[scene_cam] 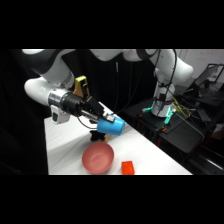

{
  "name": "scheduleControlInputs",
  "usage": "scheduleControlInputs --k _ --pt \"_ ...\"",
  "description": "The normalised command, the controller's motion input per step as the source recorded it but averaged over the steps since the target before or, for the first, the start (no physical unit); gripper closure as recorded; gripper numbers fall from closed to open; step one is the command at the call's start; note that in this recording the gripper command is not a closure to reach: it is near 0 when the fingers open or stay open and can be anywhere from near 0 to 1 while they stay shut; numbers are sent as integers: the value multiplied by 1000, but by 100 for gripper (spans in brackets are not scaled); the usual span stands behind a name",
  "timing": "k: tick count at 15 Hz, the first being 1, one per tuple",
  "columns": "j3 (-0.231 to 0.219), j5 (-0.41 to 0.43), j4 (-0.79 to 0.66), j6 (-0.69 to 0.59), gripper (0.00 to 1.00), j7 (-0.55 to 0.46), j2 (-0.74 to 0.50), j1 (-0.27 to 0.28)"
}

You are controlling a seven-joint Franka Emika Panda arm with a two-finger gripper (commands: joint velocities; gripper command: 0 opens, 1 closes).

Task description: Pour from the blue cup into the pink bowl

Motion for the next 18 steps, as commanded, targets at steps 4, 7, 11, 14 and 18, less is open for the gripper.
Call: scheduleControlInputs --k 4,7,11,14,18 --pt "-216 -306 27 262 18 99 -238 252" --pt "-151 -438 -394 417 18 -42 -474 204" --pt "-84 -450 -835 665 18 -120 -682 150" --pt "-60 -363 -989 832 18 -68 -722 96" --pt "-70 -279 -988 913 18 44 -666 73"
